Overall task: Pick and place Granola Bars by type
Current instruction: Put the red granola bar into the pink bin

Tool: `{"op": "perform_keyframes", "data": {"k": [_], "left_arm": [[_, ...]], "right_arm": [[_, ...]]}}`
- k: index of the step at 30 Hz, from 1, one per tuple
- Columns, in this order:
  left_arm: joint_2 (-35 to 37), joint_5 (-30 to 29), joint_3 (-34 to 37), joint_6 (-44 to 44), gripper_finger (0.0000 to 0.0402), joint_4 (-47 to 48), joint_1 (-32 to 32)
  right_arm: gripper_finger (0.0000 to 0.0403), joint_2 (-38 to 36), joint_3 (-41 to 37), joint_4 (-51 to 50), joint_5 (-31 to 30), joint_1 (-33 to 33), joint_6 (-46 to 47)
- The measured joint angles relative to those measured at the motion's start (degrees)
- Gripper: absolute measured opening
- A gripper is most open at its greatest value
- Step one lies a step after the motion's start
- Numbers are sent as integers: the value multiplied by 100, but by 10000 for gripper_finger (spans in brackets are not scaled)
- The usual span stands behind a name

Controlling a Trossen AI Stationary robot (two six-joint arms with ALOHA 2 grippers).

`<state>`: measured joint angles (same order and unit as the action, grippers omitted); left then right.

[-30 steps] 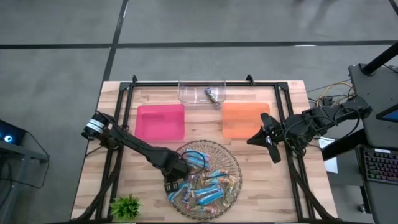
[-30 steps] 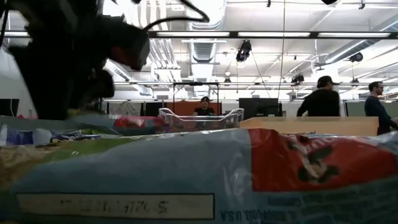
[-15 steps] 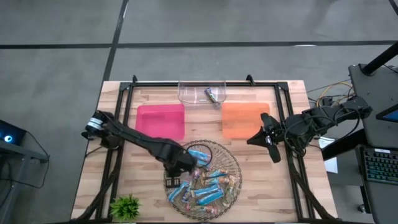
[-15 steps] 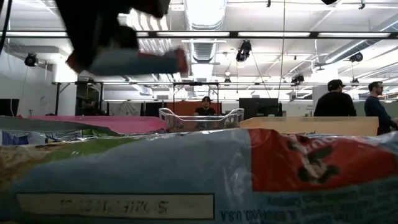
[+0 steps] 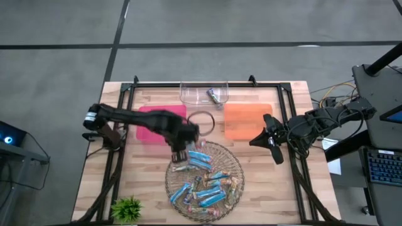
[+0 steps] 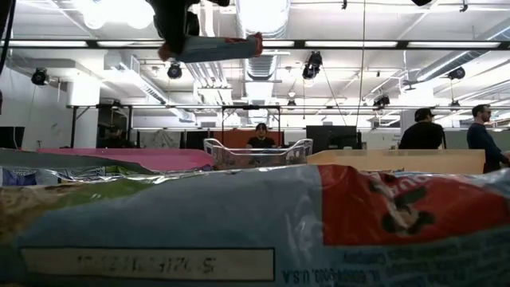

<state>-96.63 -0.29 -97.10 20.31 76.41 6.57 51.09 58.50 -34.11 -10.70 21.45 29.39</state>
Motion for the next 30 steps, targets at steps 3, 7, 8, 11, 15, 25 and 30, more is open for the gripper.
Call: {"op": "perform_keyframes", "data": {"k": [3,7,8,11,15,25,30], "left_arm": [[251,-210,65,-16,62,183,-407],[607,-428,271,100,62,261,-1016],[712,-438,343,121,62,257,-1171],[994,-438,575,174,62,257,-1600],[1367,-439,940,369,62,161,-2088],[2167,-408,2424,2561,62,-154,-2649],[2438,-403,3258,3981,62,-342,-2649]], "right_arm": [[8,0,0,0,0,1,0],[8,0,0,-7,0,2,-15],[8,0,0,-7,0,0,-32],[8,0,0,-7,0,1,-109],[8,0,0,-9,0,0,-111],[8,0,0,-11,-2,0,-244],[8,0,-2,-15,-2,0,-262]]}}
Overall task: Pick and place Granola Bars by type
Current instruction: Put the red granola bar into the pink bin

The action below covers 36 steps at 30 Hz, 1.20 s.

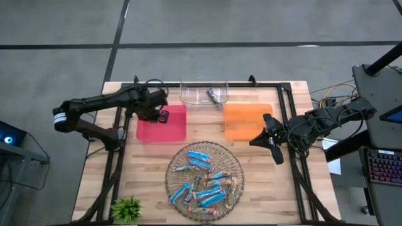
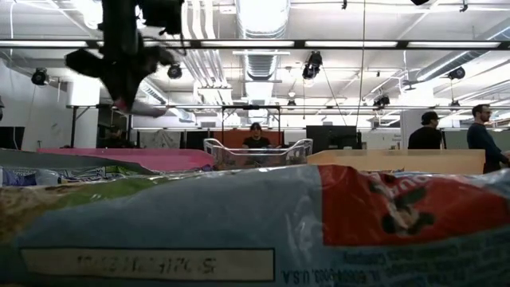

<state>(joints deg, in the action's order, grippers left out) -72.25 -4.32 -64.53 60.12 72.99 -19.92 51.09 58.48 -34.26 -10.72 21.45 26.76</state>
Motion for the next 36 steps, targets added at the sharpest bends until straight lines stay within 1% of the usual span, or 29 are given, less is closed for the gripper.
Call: {"op": "perform_keyframes", "data": {"k": [6,8,11,19,28,33,36], "left_arm": [[231,-2,837,1288,62,-487,0],[256,-1,1049,1513,62,-767,0],[240,-2,1247,1552,62,-982,-17],[232,6,1595,1677,62,-998,-50],[232,2,1795,1836,62,-1004,-60],[232,22,1923,1849,63,-997,-59],[232,33,1933,1801,72,-1006,-59]], "right_arm": [[8,0,1,2,0,2,4],[8,0,2,4,-2,2,7],[8,0,1,4,-3,1,4],[8,0,2,4,-5,1,4],[8,0,2,2,-16,0,4],[8,0,1,4,-144,0,20],[8,0,2,4,-146,2,22]]}}
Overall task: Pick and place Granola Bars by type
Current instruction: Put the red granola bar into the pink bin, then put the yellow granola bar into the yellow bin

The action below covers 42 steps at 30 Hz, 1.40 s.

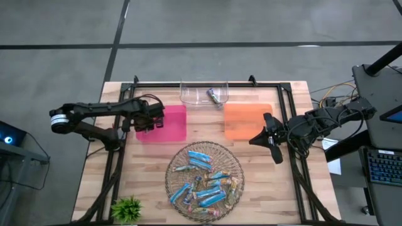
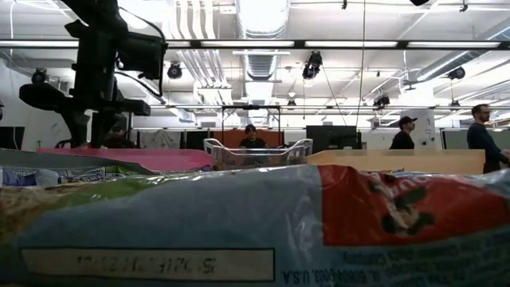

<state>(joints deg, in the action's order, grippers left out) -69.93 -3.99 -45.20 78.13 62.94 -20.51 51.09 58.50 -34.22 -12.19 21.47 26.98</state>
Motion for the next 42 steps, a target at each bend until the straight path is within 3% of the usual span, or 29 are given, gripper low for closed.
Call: {"op": "perform_keyframes", "data": {"k": [9,26,30,38,42], "left_arm": [[0,28,36,-80,125,-3,-39],[0,201,-54,-803,125,-54,-37],[0,264,-80,-824,103,-52,-37],[0,267,-367,-1071,10,-61,-37],[0,267,-526,-1096,1,-57,-23]], "right_arm": [[8,0,-2,0,0,0,2],[8,0,-1,2,2,-2,2],[8,0,-1,2,1,-2,-4],[8,0,-2,2,2,0,-19],[8,0,-28,1,0,0,-19]]}}
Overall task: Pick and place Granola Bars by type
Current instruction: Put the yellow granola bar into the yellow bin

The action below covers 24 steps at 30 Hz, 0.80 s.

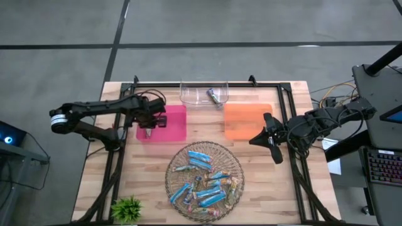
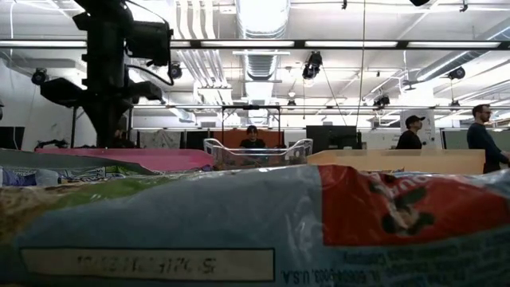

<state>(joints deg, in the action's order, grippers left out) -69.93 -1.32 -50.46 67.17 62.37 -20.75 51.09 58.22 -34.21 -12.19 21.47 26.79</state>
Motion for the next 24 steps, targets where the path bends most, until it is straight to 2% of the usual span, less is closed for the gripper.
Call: {"op": "perform_keyframes", "data": {"k": [6,12,19,24], "left_arm": [[0,0,-423,-158,0,0,214],[0,-114,-1200,-489,0,-111,852],[0,-1086,-2147,-601,0,-255,1979],[0,-1868,-2537,-738,0,-451,2742]], "right_arm": [[8,2,-37,3,2,0,9],[8,2,-38,3,0,-2,17],[8,2,-38,3,0,0,17],[8,2,-38,4,0,-1,16]]}}
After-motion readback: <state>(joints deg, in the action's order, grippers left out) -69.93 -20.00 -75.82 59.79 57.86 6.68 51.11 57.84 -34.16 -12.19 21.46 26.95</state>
